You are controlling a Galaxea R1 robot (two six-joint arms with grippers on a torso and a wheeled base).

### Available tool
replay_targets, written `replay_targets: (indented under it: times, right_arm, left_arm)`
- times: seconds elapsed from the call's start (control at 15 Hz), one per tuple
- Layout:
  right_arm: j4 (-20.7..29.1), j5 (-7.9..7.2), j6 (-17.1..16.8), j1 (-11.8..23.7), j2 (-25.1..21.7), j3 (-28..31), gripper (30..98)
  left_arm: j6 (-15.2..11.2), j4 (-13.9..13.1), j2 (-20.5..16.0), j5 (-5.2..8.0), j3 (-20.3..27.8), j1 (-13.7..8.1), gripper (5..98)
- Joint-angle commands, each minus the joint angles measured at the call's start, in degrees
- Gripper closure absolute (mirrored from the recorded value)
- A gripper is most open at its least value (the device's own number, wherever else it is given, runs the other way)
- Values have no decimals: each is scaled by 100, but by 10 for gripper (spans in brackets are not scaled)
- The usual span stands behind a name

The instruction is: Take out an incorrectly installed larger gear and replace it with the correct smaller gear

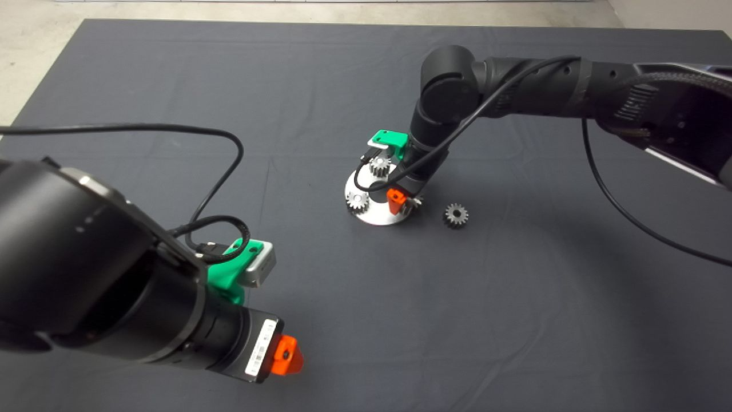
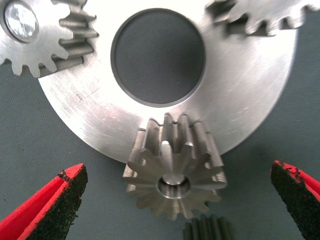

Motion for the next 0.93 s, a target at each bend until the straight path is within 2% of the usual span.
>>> replay_targets:
  times: [0.0,0.27,0.4,0.53,0.6,0.87]
  right_arm:
    - [-211,-13,-46,97,13,8,317]
    - [-211,-4,-55,80,21,3,330]
    - [-218,-4,-46,80,21,9,385]
    - [-220,-4,-55,80,12,9,386]
    - [-220,-4,-55,80,19,9,421]
    - [-220,4,-112,-17,21,-8,442]
  left_arm:
    - [-6,-102,0,13,98,-84,54]
    - [3,-102,0,13,98,-84,54]
    - [3,-102,0,13,98,-84,54]
    - [-6,-146,-9,13,98,-84,54]
    - [-6,-153,-9,13,98,-84,54]
    - [7,-155,-31,39,98,-84,54]
